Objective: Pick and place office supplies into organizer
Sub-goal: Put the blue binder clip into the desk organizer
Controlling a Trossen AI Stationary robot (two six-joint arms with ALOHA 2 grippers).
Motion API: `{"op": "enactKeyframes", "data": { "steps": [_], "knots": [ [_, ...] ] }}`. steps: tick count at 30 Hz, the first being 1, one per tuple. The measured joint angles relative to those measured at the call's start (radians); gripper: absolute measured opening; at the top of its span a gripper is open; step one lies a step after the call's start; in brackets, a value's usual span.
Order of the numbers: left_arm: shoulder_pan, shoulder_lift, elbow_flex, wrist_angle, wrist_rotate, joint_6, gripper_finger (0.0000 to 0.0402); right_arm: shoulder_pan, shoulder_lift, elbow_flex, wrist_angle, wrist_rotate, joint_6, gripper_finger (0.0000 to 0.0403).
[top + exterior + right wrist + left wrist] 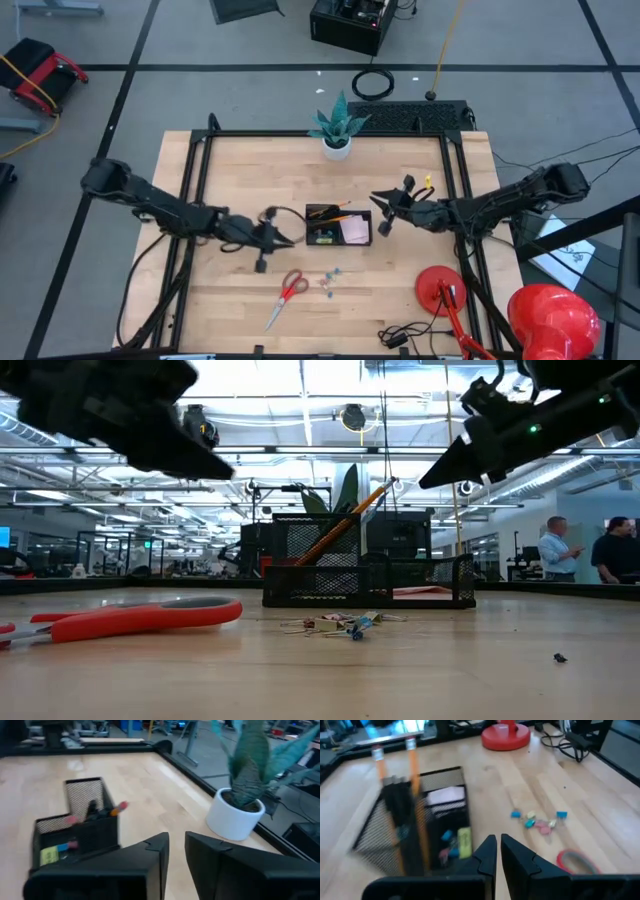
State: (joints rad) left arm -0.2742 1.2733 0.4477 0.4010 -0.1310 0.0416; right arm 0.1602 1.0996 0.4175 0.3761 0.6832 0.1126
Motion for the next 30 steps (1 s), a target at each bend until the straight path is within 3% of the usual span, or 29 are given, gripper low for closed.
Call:
{"op": "enactKeyframes", "data": {
  "steps": [6, 15, 22, 30],
  "knots": [
    [-0.068, 0.242, 0.186, -0.013, -0.009, 0.008, 0.0046, -0.05, 0.0, 0.0, 0.0, 0.001, 0.01, 0.0067],
    [-0.201, 0.454, 0.355, 0.008, -0.02, -0.022, 0.0136, -0.051, -0.009, -0.001, -0.124, -0.045, 0.165, 0.0066],
    [-0.199, 0.621, 0.489, 0.001, 0.002, -0.008, 0.0198, -0.034, -0.013, -0.001, -0.158, -0.083, 0.156, 0.0066],
    [-0.155, 0.725, 0.636, -0.175, 0.113, -0.037, 0.0199, -0.037, -0.013, -0.001, -0.1, -0.083, 0.078, 0.0066]
  ]
}}
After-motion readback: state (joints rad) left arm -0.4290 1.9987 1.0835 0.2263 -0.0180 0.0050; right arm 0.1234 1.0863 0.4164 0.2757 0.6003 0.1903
